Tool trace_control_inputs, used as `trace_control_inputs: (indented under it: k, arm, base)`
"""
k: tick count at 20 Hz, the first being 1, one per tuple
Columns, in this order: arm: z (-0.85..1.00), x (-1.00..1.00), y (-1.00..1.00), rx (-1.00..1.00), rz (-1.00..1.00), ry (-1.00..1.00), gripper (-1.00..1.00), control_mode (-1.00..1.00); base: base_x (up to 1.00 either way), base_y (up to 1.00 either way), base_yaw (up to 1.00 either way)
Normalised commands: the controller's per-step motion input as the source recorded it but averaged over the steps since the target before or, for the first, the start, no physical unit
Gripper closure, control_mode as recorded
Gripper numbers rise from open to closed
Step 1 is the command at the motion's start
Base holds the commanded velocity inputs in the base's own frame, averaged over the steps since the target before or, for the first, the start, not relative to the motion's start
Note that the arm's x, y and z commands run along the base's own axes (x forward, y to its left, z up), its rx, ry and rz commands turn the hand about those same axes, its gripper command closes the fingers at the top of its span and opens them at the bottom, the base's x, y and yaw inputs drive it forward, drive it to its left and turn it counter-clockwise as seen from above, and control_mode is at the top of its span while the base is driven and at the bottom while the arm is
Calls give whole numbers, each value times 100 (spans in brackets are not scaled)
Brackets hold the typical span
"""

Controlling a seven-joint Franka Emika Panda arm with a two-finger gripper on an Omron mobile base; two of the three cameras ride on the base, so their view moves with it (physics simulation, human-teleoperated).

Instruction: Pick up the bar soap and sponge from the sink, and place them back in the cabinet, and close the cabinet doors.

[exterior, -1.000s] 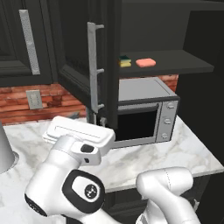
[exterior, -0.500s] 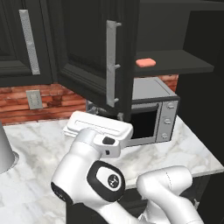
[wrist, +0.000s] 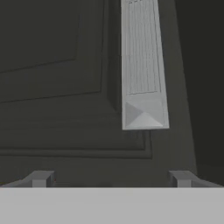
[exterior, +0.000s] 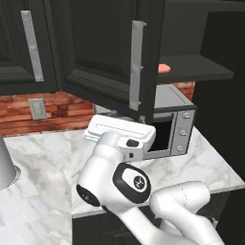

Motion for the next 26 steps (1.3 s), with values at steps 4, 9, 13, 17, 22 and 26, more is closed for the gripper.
trace_control_inputs:
  k: [4,9,13,17,22,26]
  arm:
    - [0,37,-1,0,0,0,-100,-100]
    - [0,42,-6,0,0,0,-100,-100]
    - [0,40,-15,0,0,0,-100,-100]
    - [0,35,-20,0,0,0,-100,-100]
    - [0,33,-23,0,0,0,-100,-100]
    - [0,28,-31,1,0,0,-100,-100]
  base:
    - [0,0,0]
    - [0,0,0]
    - [0,0,0]
    - [0,0,0]
    - [0,0,0]
    - [0,0,0]
